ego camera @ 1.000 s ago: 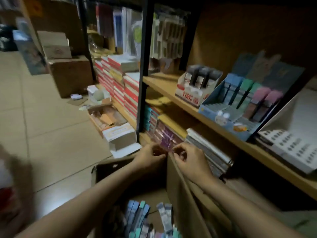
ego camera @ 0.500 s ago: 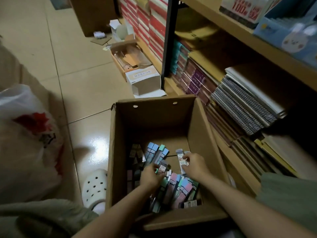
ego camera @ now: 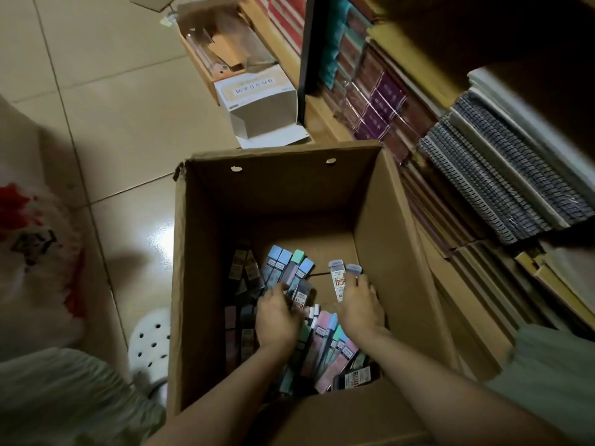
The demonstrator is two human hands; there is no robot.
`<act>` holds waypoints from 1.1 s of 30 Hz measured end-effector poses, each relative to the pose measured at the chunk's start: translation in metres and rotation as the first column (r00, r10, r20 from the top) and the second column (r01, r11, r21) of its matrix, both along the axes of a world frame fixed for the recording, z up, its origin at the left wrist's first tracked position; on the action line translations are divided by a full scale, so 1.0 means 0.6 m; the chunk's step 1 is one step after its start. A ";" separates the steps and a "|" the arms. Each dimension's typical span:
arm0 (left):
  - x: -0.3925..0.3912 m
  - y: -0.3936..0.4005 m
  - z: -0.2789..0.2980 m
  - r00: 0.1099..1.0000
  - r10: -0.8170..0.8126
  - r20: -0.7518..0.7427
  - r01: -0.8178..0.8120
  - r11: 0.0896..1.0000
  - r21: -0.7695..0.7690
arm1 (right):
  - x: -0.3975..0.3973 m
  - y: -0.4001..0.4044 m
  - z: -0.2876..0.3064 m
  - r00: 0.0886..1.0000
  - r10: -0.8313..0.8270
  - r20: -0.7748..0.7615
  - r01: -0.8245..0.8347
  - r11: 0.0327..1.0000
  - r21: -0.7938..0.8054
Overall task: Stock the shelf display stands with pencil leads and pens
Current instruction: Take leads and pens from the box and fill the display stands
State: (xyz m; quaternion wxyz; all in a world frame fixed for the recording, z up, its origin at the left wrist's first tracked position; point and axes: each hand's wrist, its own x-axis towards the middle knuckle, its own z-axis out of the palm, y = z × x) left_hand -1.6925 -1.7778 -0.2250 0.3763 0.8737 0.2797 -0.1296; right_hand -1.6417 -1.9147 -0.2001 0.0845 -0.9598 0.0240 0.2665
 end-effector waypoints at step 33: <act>0.039 0.045 0.014 0.769 0.629 -0.112 -0.539 0.545 -0.642 | 0.050 0.055 -0.010 0.998 -0.058 -0.008 0.058 0.951 0.303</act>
